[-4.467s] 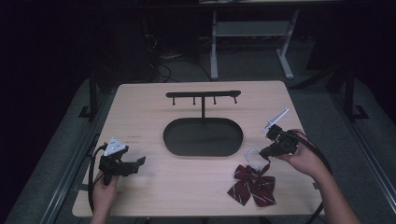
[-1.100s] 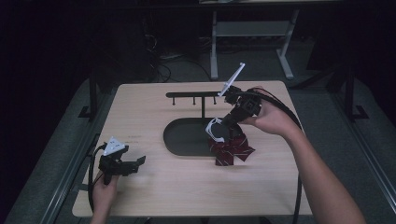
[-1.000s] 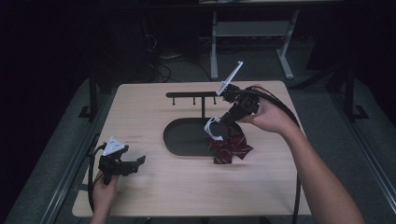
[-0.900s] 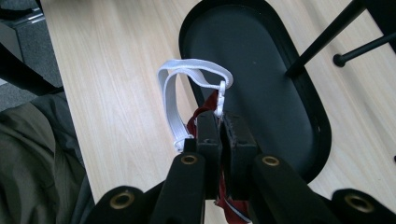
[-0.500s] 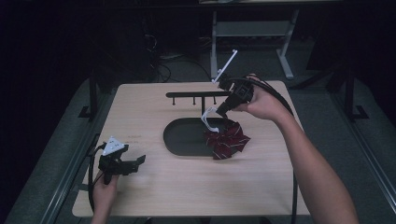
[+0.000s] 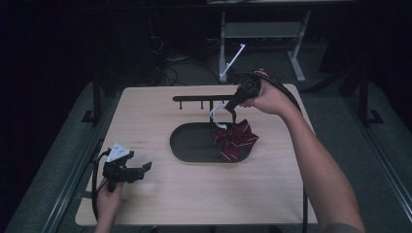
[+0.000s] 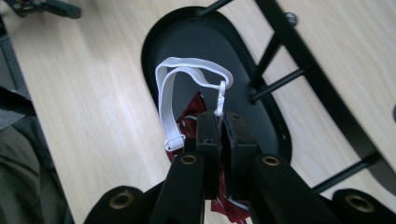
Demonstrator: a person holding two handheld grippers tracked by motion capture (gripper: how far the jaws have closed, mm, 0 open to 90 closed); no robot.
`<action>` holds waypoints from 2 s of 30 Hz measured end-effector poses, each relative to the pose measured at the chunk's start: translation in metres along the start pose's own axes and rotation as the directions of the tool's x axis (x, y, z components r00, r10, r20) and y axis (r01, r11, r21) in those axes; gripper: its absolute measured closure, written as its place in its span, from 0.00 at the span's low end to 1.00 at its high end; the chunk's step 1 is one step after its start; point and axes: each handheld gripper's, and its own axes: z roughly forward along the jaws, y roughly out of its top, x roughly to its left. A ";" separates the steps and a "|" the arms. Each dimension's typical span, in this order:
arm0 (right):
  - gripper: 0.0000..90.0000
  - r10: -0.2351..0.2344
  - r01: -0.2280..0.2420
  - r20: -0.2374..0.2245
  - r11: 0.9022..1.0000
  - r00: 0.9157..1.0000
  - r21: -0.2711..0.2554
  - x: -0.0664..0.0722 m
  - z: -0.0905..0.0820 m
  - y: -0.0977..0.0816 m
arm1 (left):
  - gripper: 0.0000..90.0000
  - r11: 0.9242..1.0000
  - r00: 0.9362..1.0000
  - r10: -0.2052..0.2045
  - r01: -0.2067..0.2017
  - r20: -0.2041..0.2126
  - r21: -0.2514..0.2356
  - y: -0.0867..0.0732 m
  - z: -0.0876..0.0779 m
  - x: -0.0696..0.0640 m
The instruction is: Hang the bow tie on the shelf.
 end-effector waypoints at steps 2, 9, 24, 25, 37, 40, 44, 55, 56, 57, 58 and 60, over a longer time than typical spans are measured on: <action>0.95 0.010 -0.010 -0.003 1.000 1.000 -0.011 -0.004 0.000 0.001 | 0.18 1.000 1.000 -0.002 0.002 -0.001 -0.002 0.000 0.000 0.000; 0.95 0.044 -0.044 0.017 0.999 0.999 0.003 -0.017 0.004 0.004 | 0.18 1.000 1.000 -0.009 0.009 -0.004 -0.003 -0.001 0.000 0.000; 0.95 0.088 -0.089 0.028 0.996 0.996 0.006 -0.031 0.009 0.005 | 0.18 1.000 1.000 -0.006 0.006 -0.005 -0.003 -0.001 -0.002 0.000; 0.95 0.091 -0.092 0.029 0.996 0.995 0.010 -0.032 0.009 0.005 | 0.18 1.000 1.000 -0.008 0.008 -0.005 -0.004 -0.001 -0.002 0.000; 0.95 0.103 -0.104 0.040 0.994 0.994 0.018 -0.037 0.015 0.006 | 0.18 1.000 1.000 -0.012 0.012 -0.003 -0.005 -0.002 -0.001 0.001; 0.95 0.108 -0.109 0.042 0.994 0.993 0.024 -0.038 0.016 0.007 | 0.18 1.000 1.000 -0.010 0.010 -0.002 -0.004 -0.002 -0.001 0.001; 0.94 0.112 -0.113 0.042 0.993 0.993 0.020 -0.039 0.018 0.007 | 0.18 1.000 1.000 -0.009 0.009 -0.002 -0.006 -0.001 -0.001 0.001; 0.91 0.128 -0.129 0.046 0.991 0.991 0.025 -0.042 0.025 0.003 | 0.18 1.000 1.000 -0.008 0.008 -0.001 -0.007 -0.001 -0.001 0.001; 0.91 0.127 -0.128 0.046 0.991 0.991 0.026 -0.042 0.026 0.003 | 0.18 1.000 1.000 -0.007 0.007 -0.001 -0.007 -0.001 -0.001 0.001; 0.91 0.125 -0.127 0.046 0.992 0.991 0.026 -0.042 0.026 0.002 | 0.18 1.000 1.000 -0.008 0.008 -0.001 -0.007 -0.001 -0.001 0.001; 0.91 0.126 -0.127 0.039 0.992 0.991 0.025 -0.042 0.025 0.001 | 0.18 1.000 1.000 -0.008 0.008 -0.001 -0.005 -0.001 -0.001 0.001; 0.91 0.124 -0.125 0.033 0.992 0.992 0.020 -0.043 0.025 -0.001 | 0.18 1.000 1.000 -0.008 0.008 -0.002 -0.004 -0.001 -0.001 0.000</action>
